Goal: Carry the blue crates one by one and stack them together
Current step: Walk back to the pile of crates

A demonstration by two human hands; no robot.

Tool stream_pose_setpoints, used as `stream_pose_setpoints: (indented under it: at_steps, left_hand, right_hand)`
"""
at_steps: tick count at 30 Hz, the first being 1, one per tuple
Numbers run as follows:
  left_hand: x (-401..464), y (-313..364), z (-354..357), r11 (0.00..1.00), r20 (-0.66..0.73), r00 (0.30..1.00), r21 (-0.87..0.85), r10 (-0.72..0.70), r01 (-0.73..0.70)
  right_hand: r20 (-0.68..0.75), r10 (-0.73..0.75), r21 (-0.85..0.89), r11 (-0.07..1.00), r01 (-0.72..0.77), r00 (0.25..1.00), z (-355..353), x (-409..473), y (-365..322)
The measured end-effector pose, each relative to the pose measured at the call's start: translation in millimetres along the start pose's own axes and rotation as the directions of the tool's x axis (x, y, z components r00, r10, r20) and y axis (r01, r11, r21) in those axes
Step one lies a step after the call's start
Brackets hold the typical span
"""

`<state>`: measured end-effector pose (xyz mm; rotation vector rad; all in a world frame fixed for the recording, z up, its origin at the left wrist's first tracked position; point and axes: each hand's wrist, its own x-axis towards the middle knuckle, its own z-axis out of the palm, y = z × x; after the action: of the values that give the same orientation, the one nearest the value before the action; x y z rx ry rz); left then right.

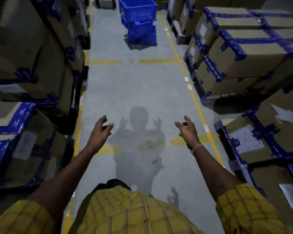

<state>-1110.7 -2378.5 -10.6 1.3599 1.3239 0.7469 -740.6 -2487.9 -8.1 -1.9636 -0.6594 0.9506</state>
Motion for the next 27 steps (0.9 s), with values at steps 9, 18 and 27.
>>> stream_pose_setpoints:
  at_steps: [9,18,27]
  left_hand:
    - [223.1,3.6,-28.4,0.998,-0.012,0.999,-0.034,-0.045,0.044]
    - [448.1,67.2,-70.3,0.997,0.128,0.991,0.069,-0.046,0.038]
    - [688.3,117.2,-62.6,0.996,0.116,0.993,0.082,0.017,-0.027]
  right_hand:
    - [0.021,-0.022,-0.032,0.999,0.023,1.0,100.7,198.4,-99.0]
    - [-0.033,0.028,0.082,0.996,-0.026,0.999,182.4,356.4,-216.2]
    - [-0.022,0.031,0.102,0.994,-0.029,0.999,237.7,578.9,-316.1]
